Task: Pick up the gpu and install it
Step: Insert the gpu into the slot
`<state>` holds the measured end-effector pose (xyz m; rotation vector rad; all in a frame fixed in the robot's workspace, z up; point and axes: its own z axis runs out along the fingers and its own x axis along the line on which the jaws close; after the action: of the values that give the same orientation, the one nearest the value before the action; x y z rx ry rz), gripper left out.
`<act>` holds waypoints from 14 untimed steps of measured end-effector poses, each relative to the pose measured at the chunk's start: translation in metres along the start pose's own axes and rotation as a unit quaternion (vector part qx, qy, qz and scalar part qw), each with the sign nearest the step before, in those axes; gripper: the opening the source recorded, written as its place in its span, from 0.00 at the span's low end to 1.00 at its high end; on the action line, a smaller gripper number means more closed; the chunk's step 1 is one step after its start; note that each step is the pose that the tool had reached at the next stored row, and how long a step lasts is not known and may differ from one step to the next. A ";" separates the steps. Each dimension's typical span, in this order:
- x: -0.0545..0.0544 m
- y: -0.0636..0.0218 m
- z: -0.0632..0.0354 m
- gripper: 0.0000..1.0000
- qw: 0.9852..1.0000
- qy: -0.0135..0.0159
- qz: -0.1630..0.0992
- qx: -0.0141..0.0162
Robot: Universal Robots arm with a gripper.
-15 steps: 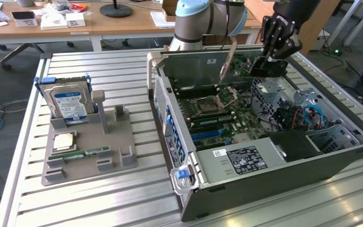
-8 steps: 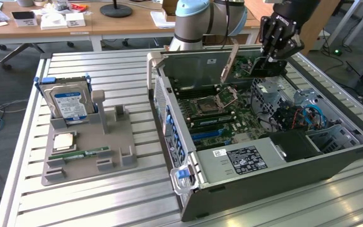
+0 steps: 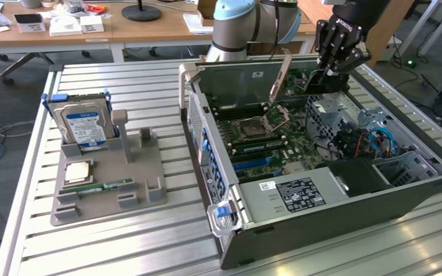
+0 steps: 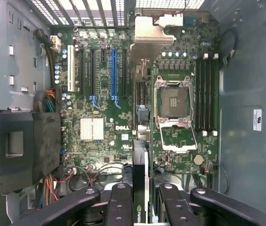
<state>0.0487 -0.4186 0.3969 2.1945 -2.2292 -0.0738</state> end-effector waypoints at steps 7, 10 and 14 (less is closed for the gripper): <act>0.000 0.0016 0.0014 0.26 1.000 -0.001 -0.001 0.003; 0.000 0.0021 0.0040 0.26 1.000 -0.001 -0.003 0.006; 0.000 0.0030 0.0076 0.26 1.000 -0.001 -0.006 0.010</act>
<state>0.0454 -0.4186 0.3895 2.2188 -2.2283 -0.0534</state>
